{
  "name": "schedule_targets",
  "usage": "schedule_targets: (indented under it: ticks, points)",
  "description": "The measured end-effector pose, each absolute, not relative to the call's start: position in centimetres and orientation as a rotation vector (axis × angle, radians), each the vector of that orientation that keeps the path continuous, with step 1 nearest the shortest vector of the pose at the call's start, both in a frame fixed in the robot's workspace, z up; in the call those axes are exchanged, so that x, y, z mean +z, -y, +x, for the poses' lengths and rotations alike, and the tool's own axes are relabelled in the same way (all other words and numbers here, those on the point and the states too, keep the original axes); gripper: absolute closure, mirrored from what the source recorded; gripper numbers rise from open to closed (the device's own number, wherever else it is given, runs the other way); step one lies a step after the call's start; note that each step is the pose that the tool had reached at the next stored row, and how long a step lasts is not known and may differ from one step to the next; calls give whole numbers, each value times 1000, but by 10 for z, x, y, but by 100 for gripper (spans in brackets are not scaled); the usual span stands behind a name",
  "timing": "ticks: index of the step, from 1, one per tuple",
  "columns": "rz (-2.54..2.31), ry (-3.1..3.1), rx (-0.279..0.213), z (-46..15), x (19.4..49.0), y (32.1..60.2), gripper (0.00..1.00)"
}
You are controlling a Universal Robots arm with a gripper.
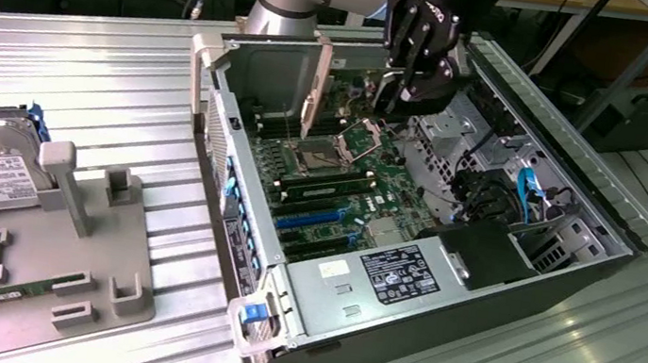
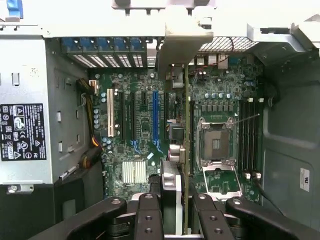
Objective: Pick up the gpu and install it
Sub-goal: 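Insert the gpu into the slot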
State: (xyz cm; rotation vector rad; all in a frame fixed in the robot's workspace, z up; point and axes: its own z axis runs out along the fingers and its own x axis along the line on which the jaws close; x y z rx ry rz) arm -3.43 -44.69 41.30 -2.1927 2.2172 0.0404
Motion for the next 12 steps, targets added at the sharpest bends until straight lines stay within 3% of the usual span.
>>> schedule_targets:
  ticks: [4,12]
  points:
    - [-2193,-2217,38,-34,371,447,72]
    - [-2184,-2204,27,-34,354,448,72]
